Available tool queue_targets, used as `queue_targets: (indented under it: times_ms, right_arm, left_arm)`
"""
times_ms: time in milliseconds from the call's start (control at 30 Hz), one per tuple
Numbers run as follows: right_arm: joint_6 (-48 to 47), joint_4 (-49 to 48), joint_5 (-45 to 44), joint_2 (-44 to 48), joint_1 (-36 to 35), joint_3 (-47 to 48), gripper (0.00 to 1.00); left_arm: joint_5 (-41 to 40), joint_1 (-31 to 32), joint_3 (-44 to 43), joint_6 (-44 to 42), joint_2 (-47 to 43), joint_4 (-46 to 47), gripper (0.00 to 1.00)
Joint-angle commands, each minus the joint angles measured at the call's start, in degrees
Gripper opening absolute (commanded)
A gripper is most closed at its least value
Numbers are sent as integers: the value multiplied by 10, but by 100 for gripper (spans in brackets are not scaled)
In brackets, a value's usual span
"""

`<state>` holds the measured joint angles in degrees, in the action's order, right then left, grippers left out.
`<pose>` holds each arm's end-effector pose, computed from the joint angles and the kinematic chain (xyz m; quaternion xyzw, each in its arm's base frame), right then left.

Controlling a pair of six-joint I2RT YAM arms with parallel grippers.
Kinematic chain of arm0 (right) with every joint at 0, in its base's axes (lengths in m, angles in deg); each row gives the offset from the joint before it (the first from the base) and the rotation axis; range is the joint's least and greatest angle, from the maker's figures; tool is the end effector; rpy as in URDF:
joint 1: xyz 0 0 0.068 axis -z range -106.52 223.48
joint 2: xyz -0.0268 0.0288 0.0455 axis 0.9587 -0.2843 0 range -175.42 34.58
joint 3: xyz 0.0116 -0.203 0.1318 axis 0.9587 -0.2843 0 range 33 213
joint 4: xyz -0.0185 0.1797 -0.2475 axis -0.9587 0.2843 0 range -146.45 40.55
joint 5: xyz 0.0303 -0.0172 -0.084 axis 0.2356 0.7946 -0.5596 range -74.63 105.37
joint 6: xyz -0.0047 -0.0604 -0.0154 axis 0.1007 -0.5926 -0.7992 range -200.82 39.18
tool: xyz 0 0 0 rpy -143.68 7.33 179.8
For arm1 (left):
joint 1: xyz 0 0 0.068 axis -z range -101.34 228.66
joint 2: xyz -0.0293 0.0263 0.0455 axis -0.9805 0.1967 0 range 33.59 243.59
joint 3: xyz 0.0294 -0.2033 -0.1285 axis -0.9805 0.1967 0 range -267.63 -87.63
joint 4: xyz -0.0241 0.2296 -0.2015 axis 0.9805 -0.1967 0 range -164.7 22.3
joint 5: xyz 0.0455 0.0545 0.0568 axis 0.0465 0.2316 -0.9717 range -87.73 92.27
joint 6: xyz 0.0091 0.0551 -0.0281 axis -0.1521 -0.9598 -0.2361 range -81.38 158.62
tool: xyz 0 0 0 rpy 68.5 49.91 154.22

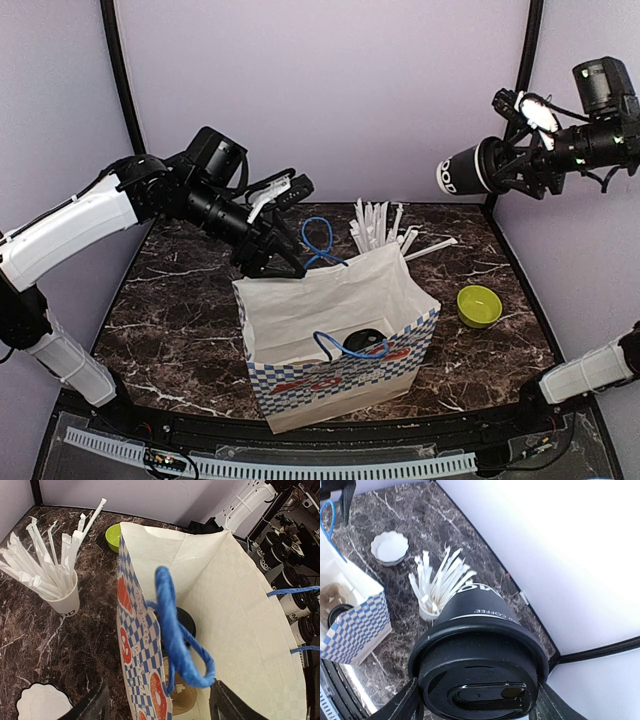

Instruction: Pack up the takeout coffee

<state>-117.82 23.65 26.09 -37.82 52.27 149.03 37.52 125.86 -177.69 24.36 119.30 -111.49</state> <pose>0.1993 0.0867 0.5084 -0.4692 0.7562 0.0210 0.4557 0.2360 -0.2953 0.3555 0.5515 0.6747 -0.3780 0.3127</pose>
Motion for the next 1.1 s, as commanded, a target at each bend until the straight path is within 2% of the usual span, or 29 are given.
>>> queue_targets:
  times_ms: [0,167,267,333,367,467,1067]
  right_arm:
    - [20,-23,66,-23,4,70,47]
    - [22,-15,145,-58,-3,124,48]
    - [6,-17,143,-70,-29,127,48]
    - [-2,-20,122,-77,-55,119,48]
    - [-4,-20,114,-79,-70,117,48]
    - [-4,-23,93,-85,-119,118,48]
    - [20,-2,-18,-118,-380,99,47]
  left_arm:
    - [13,11,-13,0,4,-42,68]
    - [-14,14,-29,-5,27,-71,53]
    - [-44,16,-42,-4,30,-74,45]
    - [-57,15,-50,-6,31,-75,31]
    - [-59,16,-54,-9,32,-78,20]
    - [-68,15,-74,-13,40,-86,2]
    - [-117,15,-131,-11,83,-105,0]
